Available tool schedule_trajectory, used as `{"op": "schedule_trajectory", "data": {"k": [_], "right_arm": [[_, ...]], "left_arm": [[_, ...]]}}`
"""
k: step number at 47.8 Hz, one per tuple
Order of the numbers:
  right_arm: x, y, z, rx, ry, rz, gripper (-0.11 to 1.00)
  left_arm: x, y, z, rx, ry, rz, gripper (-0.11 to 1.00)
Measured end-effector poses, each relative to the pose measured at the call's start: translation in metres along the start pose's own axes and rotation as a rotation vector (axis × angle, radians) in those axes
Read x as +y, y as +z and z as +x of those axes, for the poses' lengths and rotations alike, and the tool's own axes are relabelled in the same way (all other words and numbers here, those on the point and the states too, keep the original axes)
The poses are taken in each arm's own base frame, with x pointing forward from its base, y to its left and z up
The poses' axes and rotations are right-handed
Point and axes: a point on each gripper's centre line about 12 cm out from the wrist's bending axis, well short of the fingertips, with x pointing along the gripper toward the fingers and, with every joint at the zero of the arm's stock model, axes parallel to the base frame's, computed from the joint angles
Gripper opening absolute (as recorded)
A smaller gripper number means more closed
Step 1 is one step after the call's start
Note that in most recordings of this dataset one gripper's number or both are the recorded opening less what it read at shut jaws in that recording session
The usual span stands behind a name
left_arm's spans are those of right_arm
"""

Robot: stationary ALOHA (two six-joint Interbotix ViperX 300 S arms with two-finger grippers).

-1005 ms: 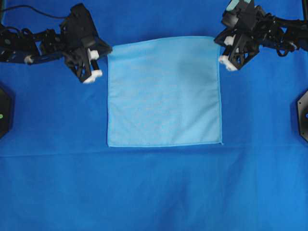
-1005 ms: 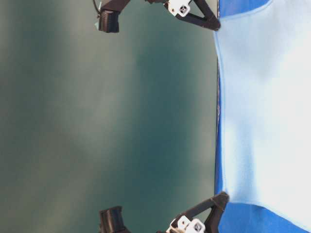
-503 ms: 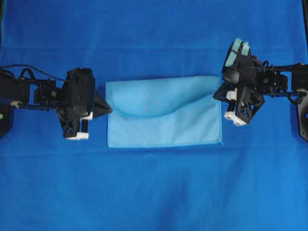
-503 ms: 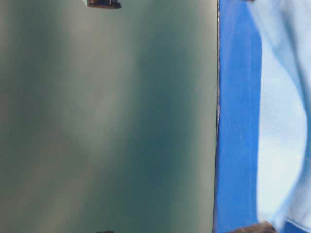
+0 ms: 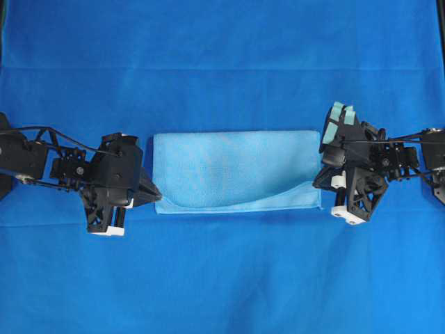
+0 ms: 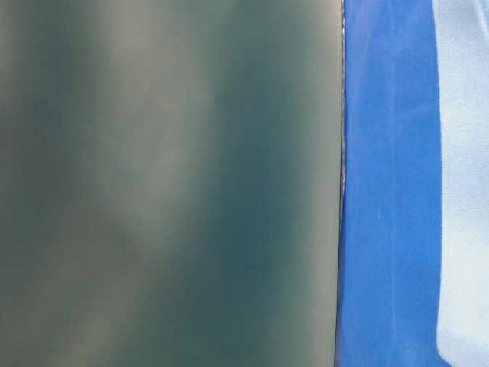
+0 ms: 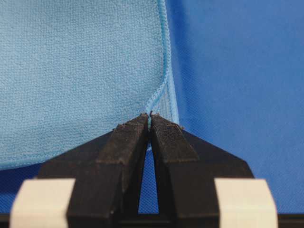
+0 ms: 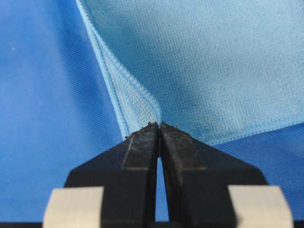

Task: Fold the light blue towel.
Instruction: 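Pull both held corners toward the near edge, folding the towel in half, then release the corners and lift both grippers away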

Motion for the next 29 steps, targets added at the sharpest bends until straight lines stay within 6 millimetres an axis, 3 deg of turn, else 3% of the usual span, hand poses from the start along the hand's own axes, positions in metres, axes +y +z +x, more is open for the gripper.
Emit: {"op": "schedule_trajectory", "data": {"k": [8, 15, 17, 25, 29], "right_arm": [[-0.0014, -0.0032, 0.0057, 0.022, -0.010, 0.000, 0.02], [-0.0020, -0.0046, 0.0081, 0.031, -0.014, 0.001, 0.03], [-0.0023, -0.0052, 0.0082, 0.032, -0.015, 0.000, 0.10], [0.0002, -0.0026, 0.0066, 0.033, -0.013, -0.007, 0.59], [0.0027, 0.0019, 0.0007, 0.024, -0.010, -0.023, 0.65]], "left_arm": [[0.0002, -0.0030, 0.0042, 0.011, 0.001, 0.002, 0.12], [0.0022, -0.0033, 0.0058, 0.007, 0.005, -0.003, 0.34], [0.0026, -0.0027, 0.0059, 0.006, 0.006, -0.004, 0.42], [0.0023, 0.0009, 0.0052, 0.003, 0.006, -0.004, 0.63], [0.0019, 0.0054, 0.0008, -0.003, 0.005, 0.007, 0.62]]}}
